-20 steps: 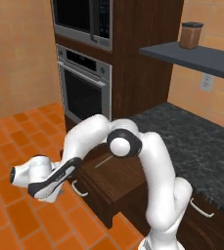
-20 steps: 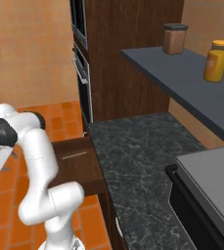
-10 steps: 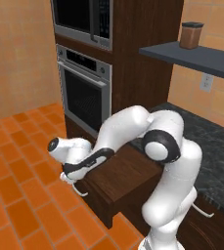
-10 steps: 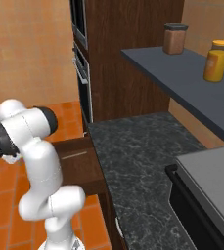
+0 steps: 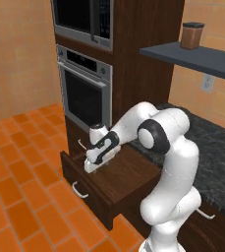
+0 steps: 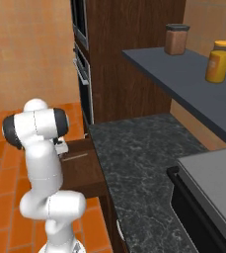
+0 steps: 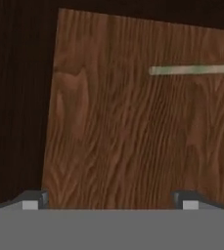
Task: Take a straw from the drawer in front and place it inside the glass cup on the dining counter.
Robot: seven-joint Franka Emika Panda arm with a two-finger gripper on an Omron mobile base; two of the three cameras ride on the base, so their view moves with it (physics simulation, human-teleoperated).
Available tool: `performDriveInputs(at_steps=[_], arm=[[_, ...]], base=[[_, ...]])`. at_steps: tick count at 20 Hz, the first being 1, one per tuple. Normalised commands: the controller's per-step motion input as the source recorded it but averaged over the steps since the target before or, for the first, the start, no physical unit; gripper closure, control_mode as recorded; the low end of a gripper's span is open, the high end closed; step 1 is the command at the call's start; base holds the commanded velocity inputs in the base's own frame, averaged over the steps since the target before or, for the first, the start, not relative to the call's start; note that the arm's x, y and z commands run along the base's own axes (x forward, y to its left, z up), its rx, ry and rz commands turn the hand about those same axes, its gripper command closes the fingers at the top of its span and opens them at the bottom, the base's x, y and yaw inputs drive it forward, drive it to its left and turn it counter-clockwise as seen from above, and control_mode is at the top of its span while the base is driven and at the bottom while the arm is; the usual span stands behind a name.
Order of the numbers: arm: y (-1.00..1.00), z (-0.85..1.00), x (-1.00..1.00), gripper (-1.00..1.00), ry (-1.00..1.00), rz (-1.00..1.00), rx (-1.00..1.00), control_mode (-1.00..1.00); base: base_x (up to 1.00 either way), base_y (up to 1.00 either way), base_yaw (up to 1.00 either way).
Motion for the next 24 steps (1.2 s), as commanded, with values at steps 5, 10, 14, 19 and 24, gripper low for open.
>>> performDriveInputs(at_steps=[5, 10, 14, 19, 24], arm=[[0.14, -0.75, 0.62, -1.0, 0.28, 0.01, 0.17, -1.0], [0.67, -0.5, 0.03, -1.0, 0.1, 0.03, 0.1, -1.0], [0.9, -0.23, -0.14, -1.0, 0.01, 0.01, 0.04, -1.0], [1.0, -0.06, -0.38, -1.0, 0.0, 0.0, 0.0, -1.0], [0.54, 0.06, -0.34, -1.0, -0.01, -0.11, 0.0, -1.0]], base=[[0.0, 0.0, 0.0], [0.0, 0.0, 0.0], [0.0, 0.0, 0.0], [0.0, 0.0, 0.0], [0.0, 0.0, 0.0]])
